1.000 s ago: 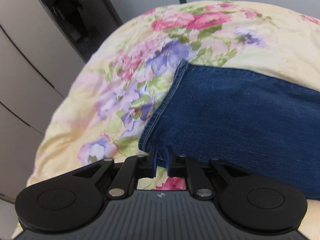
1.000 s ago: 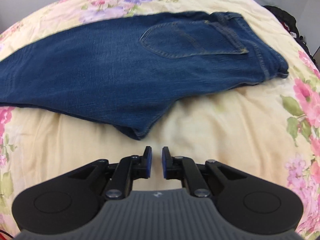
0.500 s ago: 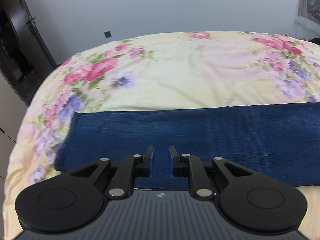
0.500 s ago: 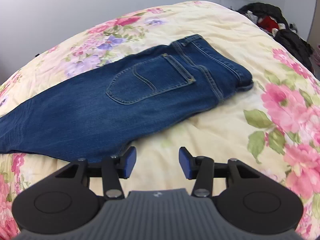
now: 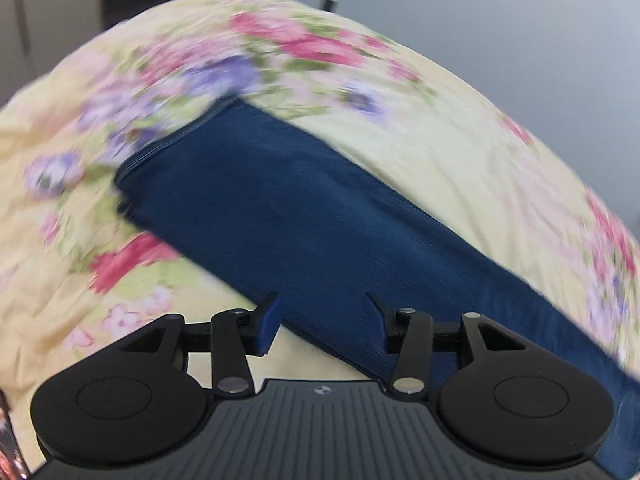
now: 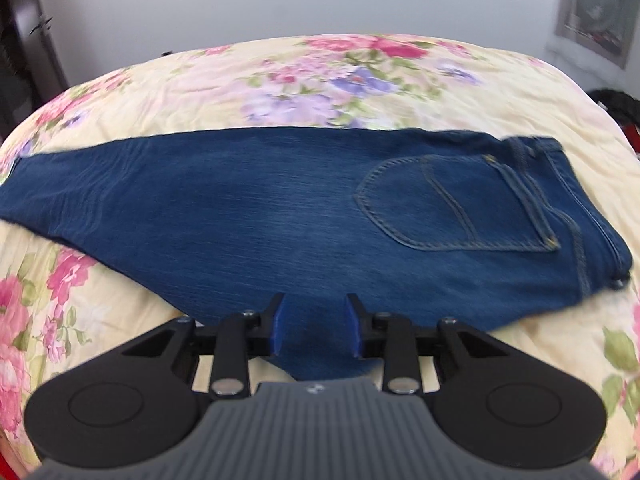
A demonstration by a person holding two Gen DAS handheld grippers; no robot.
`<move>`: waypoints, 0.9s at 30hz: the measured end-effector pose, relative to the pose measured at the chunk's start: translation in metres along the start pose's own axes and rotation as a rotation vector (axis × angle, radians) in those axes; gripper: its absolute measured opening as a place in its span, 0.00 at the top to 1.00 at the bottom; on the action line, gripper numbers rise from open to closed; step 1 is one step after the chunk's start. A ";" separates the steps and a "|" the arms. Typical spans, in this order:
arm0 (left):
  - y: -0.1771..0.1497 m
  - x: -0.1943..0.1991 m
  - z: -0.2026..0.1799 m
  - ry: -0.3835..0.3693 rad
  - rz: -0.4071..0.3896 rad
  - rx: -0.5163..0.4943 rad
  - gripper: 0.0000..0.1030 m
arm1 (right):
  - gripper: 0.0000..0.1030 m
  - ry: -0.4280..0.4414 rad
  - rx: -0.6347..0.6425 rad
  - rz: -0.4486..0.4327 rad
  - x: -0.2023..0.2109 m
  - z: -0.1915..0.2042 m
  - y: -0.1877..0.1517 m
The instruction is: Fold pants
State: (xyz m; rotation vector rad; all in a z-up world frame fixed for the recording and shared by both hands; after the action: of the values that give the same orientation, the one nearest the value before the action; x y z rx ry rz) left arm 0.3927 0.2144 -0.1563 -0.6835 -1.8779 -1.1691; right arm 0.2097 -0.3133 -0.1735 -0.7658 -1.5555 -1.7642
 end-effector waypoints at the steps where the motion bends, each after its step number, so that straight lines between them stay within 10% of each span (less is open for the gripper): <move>1: 0.002 -0.004 0.016 -0.010 -0.002 0.053 0.46 | 0.74 0.006 0.019 0.006 -0.007 0.007 0.004; 13: 0.019 -0.066 0.132 -0.171 -0.040 0.440 0.45 | 0.85 0.063 0.258 0.037 -0.102 0.124 0.075; 22: 0.040 -0.094 0.139 -0.219 -0.081 0.430 0.48 | 0.99 0.083 0.386 0.010 -0.159 0.191 0.138; 27: 0.042 -0.087 0.137 -0.226 -0.132 0.395 0.71 | 1.00 0.021 0.393 0.036 -0.201 0.209 0.166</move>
State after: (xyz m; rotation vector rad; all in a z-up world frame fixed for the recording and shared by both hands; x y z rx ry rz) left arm 0.4242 0.3539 -0.2444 -0.4904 -2.2894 -0.7858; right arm 0.4648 -0.1000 -0.2040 -0.5734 -1.7868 -1.3734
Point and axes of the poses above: each gripper's, at about its wrist camera, not at the fingertips, and x roughly against the way its jaws point, z to its left, y to its top, the point moved 6 cm from there along -x, roughly the way its jaws point, and after that the axes turned 3 degrees about y, right-handed, at the moved point
